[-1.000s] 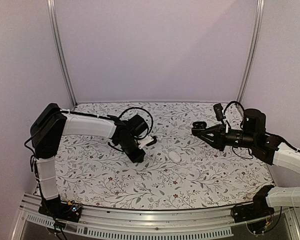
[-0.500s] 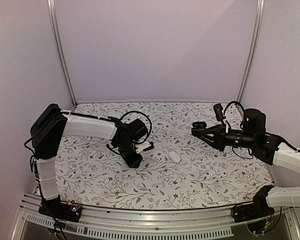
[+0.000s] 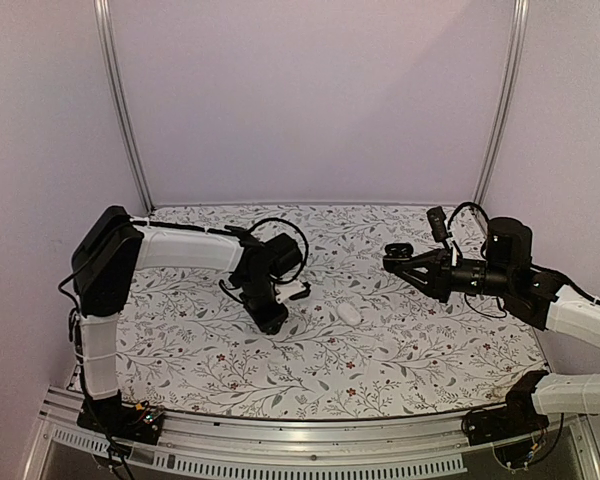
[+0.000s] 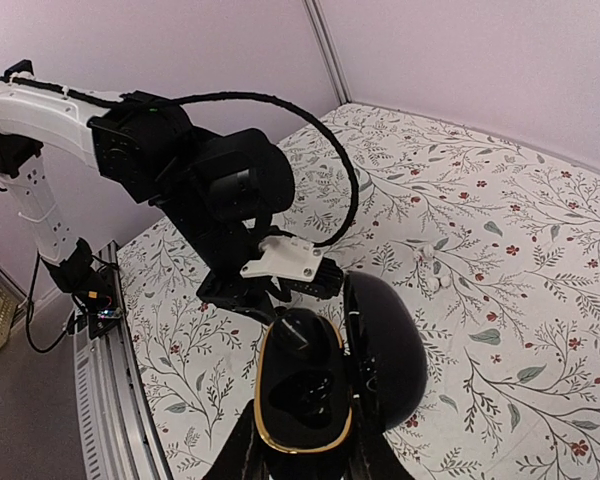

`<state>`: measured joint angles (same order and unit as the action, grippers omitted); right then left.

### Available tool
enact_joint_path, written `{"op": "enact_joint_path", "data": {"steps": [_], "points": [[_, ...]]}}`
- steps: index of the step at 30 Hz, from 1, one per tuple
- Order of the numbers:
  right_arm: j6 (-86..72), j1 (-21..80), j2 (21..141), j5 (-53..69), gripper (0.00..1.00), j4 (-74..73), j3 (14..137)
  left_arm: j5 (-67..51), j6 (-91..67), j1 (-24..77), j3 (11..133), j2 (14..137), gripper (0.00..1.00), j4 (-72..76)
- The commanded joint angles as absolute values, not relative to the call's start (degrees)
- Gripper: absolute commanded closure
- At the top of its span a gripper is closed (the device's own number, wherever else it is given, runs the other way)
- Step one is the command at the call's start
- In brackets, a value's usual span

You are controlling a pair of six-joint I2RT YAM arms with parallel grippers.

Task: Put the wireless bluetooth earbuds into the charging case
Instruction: Pick up the right earbud from the center of the board.

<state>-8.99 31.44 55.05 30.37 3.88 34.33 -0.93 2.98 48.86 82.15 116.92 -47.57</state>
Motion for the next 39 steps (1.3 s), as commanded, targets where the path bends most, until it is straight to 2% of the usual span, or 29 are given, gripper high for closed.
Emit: {"op": "enact_joint_path", "data": {"steps": [1,14,25,39], "points": [[-8.44,31.20,53.98,30.32,1.00,4.44,35.86,-1.50,3.54,49.49,84.19,119.29,0.62,-50.52],[-8.35,31.25,53.70,30.06,1.00,4.29,35.62,-0.55,4.30,49.48,87.83,122.41,0.68,-53.20],[-8.26,31.20,53.88,30.04,1.00,4.28,35.65,-0.12,4.34,49.53,88.52,123.64,0.81,-53.38],[-8.28,31.25,54.73,30.30,1.00,4.31,36.29,0.62,2.27,48.33,81.75,111.66,0.89,-41.00]]}}
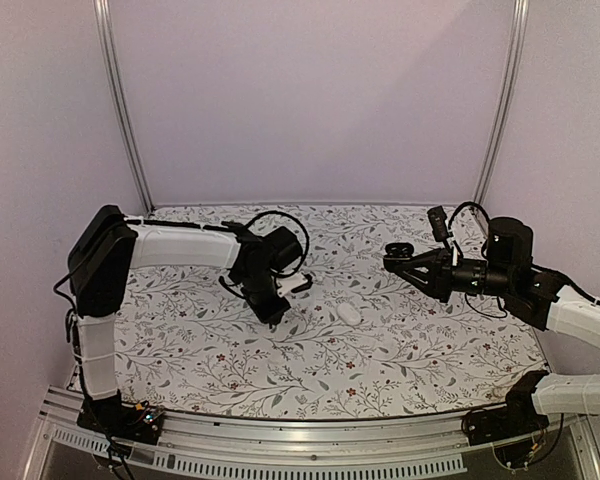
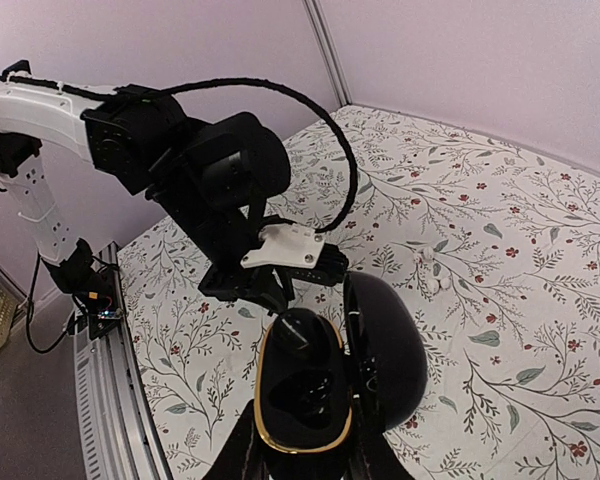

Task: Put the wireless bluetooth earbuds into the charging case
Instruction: Pick up the right earbud from the center of the board, then insert the right earbud into the right side groove of the charging case.

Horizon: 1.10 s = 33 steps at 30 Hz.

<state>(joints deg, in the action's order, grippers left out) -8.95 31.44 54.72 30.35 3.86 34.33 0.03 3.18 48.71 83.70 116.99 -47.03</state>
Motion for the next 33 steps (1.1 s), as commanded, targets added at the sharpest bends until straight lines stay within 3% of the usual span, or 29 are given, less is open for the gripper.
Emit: {"op": "enact_joint_path", "data": {"steps": [1,10,18,26,33], "points": [[-8.34,31.21,54.99,30.36,1.00,4.43,36.36,1.68,2.16,48.27,81.19,110.59,0.89,-40.03],[-8.09,31.20,57.41,34.07,1.00,6.97,37.04,6.45,2.57,49.16,74.16,95.44,0.90,-25.89],[-8.50,31.91,62.00,44.62,1.00,12.04,38.85,7.39,10.49,57.29,67.59,80.47,0.89,-8.67],[-6.16,37.72,64.02,53.64,1.00,13.08,39.67,-6.69,18.26,61.38,58.85,68.53,0.85,7.48],[-5.29,40.72,66.09,60.36,1.00,13.38,41.59,-11.77,24.17,65.97,60.11,68.75,0.84,8.97]]}}
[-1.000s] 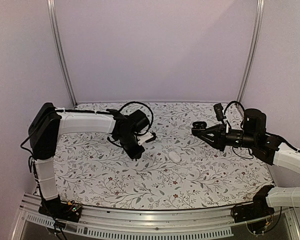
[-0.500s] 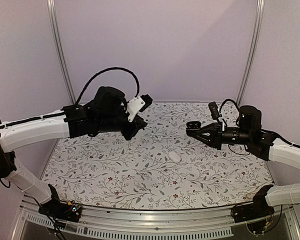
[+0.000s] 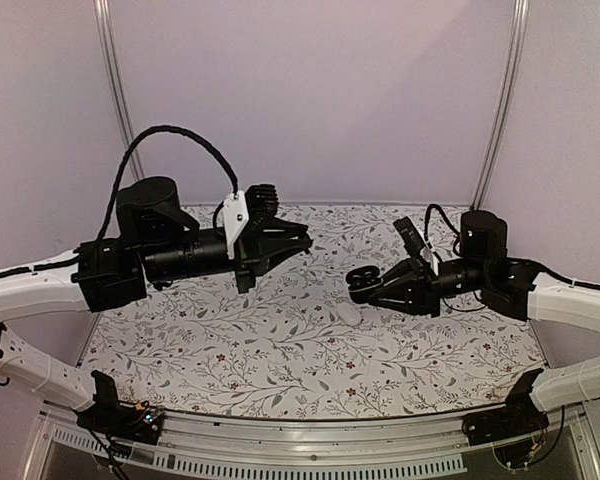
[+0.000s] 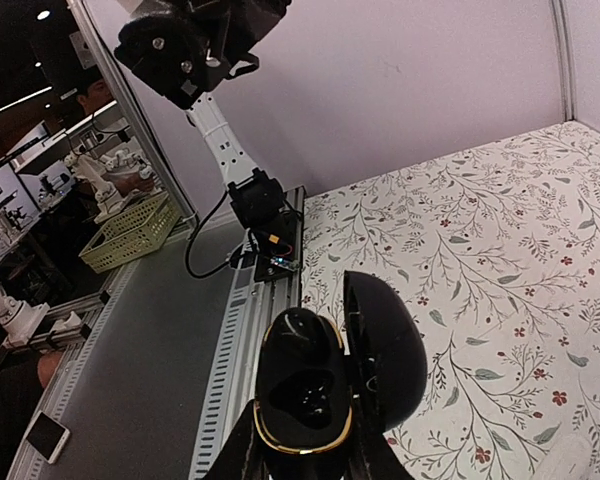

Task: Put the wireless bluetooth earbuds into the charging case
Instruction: Insert the right earbud into the right side groove of the charging case.

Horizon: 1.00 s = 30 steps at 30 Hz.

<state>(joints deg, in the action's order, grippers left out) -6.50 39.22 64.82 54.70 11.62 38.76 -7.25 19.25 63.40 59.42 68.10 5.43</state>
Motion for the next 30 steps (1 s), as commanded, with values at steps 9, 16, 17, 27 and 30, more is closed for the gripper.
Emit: {"op": "enact_joint_path", "data": {"steps": [9,16,17,27,30], "points": [[-0.70,45.69,68.87,63.40,1.00,9.71,45.64,-10.50,31.04,72.28,62.30,71.32,0.85,7.77],[5.46,48.81,70.22,61.28,1.00,4.54,48.25,-7.51,35.77,75.91,63.27,74.06,0.85,5.90],[5.94,49.12,70.27,60.88,1.00,4.08,48.59,-6.99,36.44,76.34,63.28,74.42,0.85,5.82],[10.10,51.99,70.37,57.61,1.00,0.01,51.09,-3.30,39.44,77.61,63.68,76.74,0.86,5.93],[10.88,52.59,70.66,56.87,1.00,-1.24,51.24,-2.89,40.00,77.72,63.81,77.07,0.86,5.72]]}}
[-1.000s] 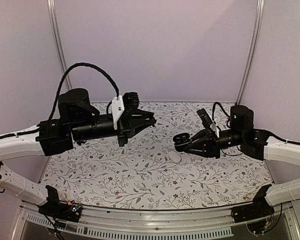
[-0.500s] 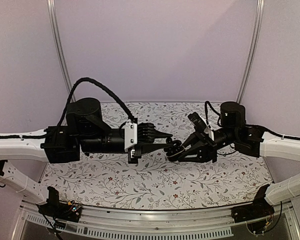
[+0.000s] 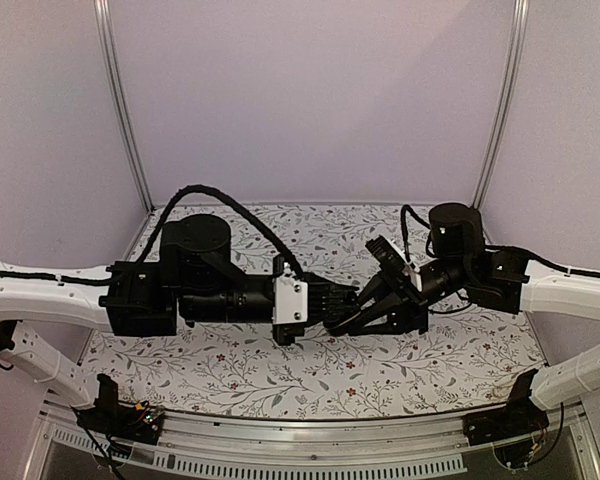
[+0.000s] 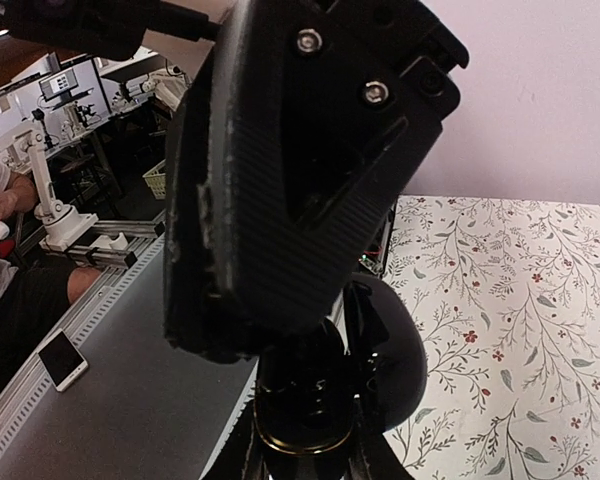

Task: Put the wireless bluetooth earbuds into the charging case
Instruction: Insert the right earbud into the right side groove of the charging case.

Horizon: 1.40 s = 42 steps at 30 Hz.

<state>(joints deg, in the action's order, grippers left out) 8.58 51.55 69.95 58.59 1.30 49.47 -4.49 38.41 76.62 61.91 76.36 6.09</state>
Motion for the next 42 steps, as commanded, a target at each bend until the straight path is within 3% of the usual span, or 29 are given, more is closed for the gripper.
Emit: {"op": "enact_joint_path", "data": {"steps": [1,42], "points": [[11.00,52.75,70.62,56.52,1.00,-1.55,51.24,-2.69,40.13,77.77,63.81,77.10,0.86,5.65],[10.65,52.92,67.43,52.71,1.00,-0.53,50.26,6.58,44.24,79.86,64.36,79.14,0.84,1.06]]}}
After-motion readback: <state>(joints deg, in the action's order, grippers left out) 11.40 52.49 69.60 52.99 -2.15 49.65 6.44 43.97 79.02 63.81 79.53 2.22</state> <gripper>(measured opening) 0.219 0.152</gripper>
